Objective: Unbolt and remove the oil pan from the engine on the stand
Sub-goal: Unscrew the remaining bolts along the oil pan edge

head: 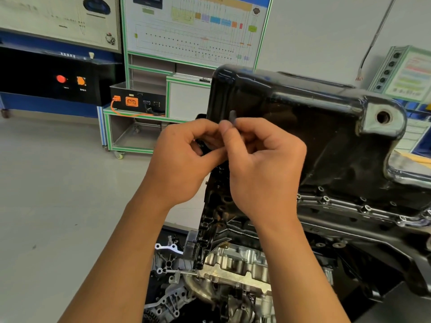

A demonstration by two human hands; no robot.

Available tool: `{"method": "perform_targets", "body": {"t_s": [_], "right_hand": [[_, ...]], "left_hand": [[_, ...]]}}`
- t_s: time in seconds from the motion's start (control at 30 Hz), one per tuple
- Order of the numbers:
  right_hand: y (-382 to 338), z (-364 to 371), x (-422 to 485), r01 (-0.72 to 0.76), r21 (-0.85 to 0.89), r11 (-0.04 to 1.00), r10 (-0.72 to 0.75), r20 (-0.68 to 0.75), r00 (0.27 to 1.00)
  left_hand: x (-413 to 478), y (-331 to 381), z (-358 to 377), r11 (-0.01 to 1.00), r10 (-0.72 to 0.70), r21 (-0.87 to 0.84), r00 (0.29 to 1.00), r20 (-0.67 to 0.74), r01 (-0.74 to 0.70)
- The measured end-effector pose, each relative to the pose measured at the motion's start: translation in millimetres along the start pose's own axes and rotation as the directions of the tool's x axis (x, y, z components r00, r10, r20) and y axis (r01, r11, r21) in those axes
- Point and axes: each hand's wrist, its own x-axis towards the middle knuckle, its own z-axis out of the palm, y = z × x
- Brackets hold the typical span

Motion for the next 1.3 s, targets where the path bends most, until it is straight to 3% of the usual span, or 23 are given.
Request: {"method": "perform_targets", "body": {"t_s": [0.1, 0.2, 0.43, 0.63, 0.77, 0.93, 1.13, 1.3], "right_hand": [[0.2, -4.8, 2.6, -0.004, -0.065, 0.998, 0.012, 0.120, 0.993], [0.8, -9.8, 4.7, -0.015, -0.065, 0.998, 0.028, 0.203, 0.979], [2.7, -5.1, -0.4, -0.011, 0.024, 1.000, 0.010, 0.020, 1.000], [5.3, -8.1, 0.5, 0.002, -0.037, 0.999, 0.005, 0.172, 0.985], [4.5, -7.2, 0.0, -0.003, -0.043, 0.999, 0.011, 0.196, 0.980], [6.4, -2.7, -0.8, -0.025, 0.044, 0.999, 0.022, 0.074, 0.997], [5.2, -3.7, -1.5, -0.042, -0.022, 0.999, 0.045, 0.157, 0.987], [4.0, -4.6, -0.1, -0.035, -0.047, 0.998, 0.044, 0.192, 0.980]], "left_hand": [[-0.4, 1.5, -2.2, 0.996, 0.015, -0.087, 0.994, 0.110, -0.005], [-0.2, 2.9, -0.8, 0.998, 0.013, -0.065, 0.998, 0.069, -0.008], [-0.3, 3.2, 11.3, 1.000, 0.009, 0.005, 0.991, -0.135, -0.008], [-2.3, 5.4, 1.5, 0.999, 0.033, 0.000, 0.993, 0.111, -0.034], [-0.8, 4.8, 2.6, 0.999, 0.033, 0.002, 0.999, -0.015, -0.033], [-1.3, 2.5, 15.7, 0.999, 0.032, 0.044, 0.991, -0.132, -0.027], [-5.0, 3.2, 2.1, 1.000, 0.017, -0.028, 0.993, 0.113, -0.014], [-3.4, 3.1, 7.6, 0.999, 0.030, 0.038, 0.994, -0.103, -0.027]]}}
